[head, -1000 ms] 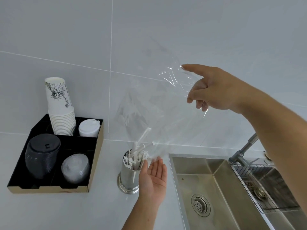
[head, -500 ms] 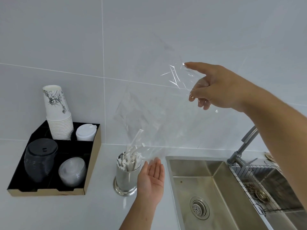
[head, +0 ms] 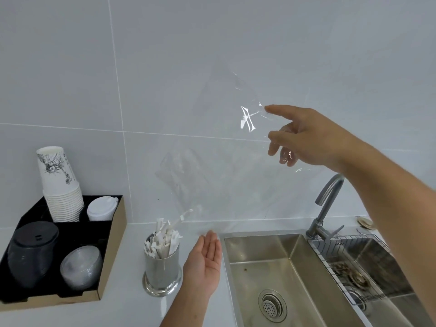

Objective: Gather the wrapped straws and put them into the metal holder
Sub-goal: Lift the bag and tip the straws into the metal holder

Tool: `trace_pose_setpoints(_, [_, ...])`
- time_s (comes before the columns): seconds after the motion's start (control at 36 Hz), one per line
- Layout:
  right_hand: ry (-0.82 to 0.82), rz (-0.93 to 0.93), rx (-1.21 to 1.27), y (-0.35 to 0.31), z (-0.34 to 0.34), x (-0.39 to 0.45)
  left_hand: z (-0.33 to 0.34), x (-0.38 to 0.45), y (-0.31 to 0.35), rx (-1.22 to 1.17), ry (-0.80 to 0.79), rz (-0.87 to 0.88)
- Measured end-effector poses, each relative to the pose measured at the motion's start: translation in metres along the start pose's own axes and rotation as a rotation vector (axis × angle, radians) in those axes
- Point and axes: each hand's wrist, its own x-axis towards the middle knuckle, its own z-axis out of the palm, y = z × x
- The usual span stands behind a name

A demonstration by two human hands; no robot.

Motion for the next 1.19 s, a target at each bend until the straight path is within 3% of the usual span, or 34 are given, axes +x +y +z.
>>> trace_pose_setpoints(0.5, [0.152,0.090,0.157,0.024,-0.027,-0.035,0.016,0.000,-0.007,0.265,-0.101,0.128])
trace_pose_setpoints(0.78, [0.275,0.131,0.228,0.044,-0.046,-0.051,0.027,-0.006,-0.007,0.295,-0.104,0.167])
trace_pose_setpoints(1.19, [0.561,0.227,0.380,0.086,-0.016,-0.059,0.044,-0.024,0.062,0.522,-0.195,0.488])
